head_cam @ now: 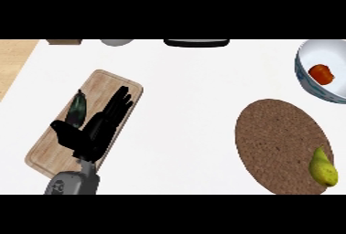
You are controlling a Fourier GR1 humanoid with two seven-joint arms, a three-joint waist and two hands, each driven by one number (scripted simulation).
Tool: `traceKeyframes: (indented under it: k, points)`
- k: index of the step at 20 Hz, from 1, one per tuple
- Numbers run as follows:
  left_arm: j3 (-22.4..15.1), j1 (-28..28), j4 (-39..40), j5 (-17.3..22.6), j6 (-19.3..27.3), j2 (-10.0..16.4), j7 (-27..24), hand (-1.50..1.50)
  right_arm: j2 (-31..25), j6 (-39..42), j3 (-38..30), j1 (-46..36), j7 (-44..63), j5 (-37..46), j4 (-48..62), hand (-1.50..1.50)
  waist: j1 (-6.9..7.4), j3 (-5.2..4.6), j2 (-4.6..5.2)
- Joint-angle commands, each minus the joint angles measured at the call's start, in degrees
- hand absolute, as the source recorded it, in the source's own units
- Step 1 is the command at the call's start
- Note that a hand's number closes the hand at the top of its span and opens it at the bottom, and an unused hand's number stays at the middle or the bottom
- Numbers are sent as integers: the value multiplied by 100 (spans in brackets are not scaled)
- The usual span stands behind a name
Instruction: Pick the tomato from the placemat and place it in the bowl
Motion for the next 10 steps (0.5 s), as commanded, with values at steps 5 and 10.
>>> traceKeyframes:
  k: [5,10]
  points:
    - [216,258,-40,108,-91,196,18,0,-627,1892,-689,1208,-1000,-1060,-208,-150,-262,-32,-117]
    - [289,591,-58,153,-148,216,-223,0,-578,2829,-805,2427,-1751,-1431,-654,-150,-451,-38,-158]
